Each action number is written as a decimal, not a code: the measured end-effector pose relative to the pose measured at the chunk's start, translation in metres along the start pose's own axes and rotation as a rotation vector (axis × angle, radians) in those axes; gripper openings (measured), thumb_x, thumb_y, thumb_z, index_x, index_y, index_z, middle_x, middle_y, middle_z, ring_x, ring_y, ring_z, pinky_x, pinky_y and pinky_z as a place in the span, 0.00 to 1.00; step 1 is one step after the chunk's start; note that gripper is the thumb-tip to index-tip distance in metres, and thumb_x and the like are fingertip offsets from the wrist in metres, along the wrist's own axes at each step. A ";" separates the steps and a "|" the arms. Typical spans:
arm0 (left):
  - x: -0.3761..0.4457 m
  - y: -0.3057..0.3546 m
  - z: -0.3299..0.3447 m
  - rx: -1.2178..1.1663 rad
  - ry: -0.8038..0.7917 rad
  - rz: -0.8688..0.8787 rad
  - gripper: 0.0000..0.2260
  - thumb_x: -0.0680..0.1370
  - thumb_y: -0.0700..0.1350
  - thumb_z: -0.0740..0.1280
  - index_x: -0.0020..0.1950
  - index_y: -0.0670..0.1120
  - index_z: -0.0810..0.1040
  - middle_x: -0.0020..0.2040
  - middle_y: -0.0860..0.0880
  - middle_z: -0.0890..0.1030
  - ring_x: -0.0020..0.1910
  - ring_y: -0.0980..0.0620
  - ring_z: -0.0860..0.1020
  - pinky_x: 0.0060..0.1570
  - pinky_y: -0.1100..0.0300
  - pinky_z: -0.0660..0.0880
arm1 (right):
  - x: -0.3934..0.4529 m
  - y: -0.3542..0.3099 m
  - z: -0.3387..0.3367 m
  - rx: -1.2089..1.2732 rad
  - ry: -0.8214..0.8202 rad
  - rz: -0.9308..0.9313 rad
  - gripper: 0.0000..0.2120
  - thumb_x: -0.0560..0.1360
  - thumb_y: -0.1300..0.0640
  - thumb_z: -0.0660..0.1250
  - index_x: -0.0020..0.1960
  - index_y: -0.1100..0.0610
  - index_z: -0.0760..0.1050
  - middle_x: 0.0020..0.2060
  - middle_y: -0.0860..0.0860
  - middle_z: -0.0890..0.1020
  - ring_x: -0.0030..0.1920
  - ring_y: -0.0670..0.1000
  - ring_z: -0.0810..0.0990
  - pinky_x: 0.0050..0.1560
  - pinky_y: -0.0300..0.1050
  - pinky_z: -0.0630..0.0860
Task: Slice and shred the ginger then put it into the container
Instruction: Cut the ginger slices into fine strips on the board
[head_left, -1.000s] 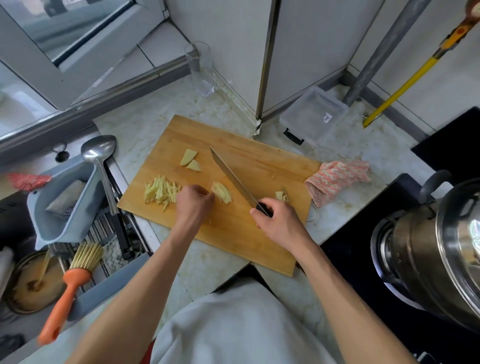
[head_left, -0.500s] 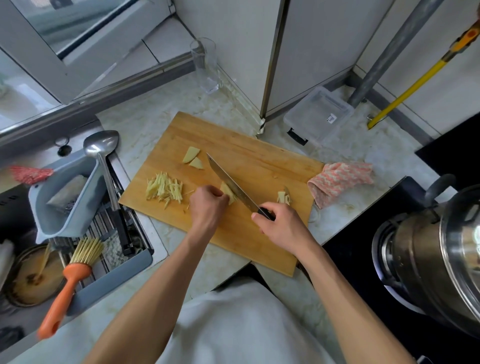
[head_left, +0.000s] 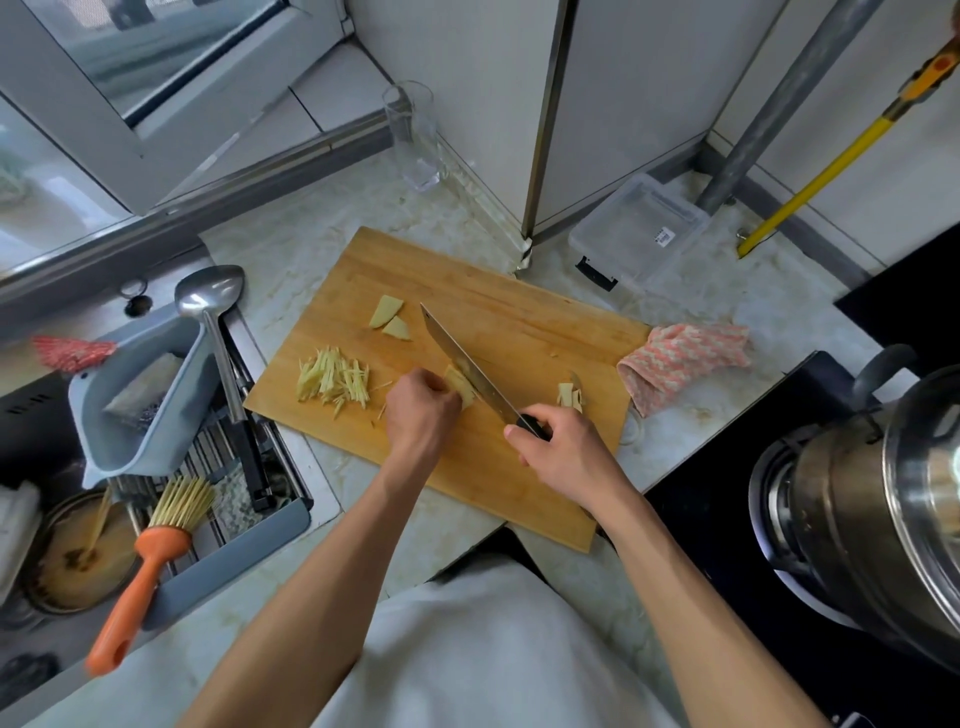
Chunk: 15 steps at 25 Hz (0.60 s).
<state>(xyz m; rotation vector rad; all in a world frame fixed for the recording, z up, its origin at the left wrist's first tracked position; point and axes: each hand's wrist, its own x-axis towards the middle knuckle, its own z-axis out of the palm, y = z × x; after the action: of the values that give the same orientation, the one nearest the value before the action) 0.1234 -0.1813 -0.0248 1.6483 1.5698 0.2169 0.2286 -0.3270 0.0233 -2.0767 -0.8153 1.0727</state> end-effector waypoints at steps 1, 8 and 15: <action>-0.001 0.000 0.000 -0.010 0.005 0.005 0.04 0.70 0.41 0.70 0.43 0.48 0.78 0.43 0.47 0.82 0.42 0.47 0.79 0.40 0.53 0.79 | 0.000 0.001 0.000 0.019 -0.013 0.005 0.10 0.79 0.50 0.67 0.48 0.56 0.80 0.33 0.55 0.79 0.27 0.49 0.71 0.32 0.45 0.69; 0.010 0.007 -0.020 -0.008 0.114 0.164 0.14 0.77 0.41 0.66 0.62 0.40 0.80 0.56 0.42 0.82 0.51 0.46 0.80 0.53 0.54 0.79 | 0.002 0.007 -0.003 0.056 0.003 0.017 0.15 0.79 0.50 0.66 0.49 0.63 0.78 0.33 0.54 0.77 0.28 0.49 0.69 0.32 0.45 0.67; 0.086 0.029 -0.054 0.296 0.101 0.233 0.14 0.79 0.44 0.66 0.63 0.41 0.75 0.62 0.40 0.74 0.55 0.42 0.76 0.54 0.49 0.75 | 0.013 -0.001 -0.002 0.077 0.047 0.016 0.15 0.78 0.51 0.66 0.47 0.64 0.77 0.38 0.63 0.80 0.28 0.50 0.70 0.31 0.45 0.67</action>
<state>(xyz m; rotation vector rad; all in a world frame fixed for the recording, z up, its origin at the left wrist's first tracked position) 0.1288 -0.0773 -0.0065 2.0827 1.5388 0.1985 0.2362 -0.3168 0.0187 -2.0389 -0.7243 1.0431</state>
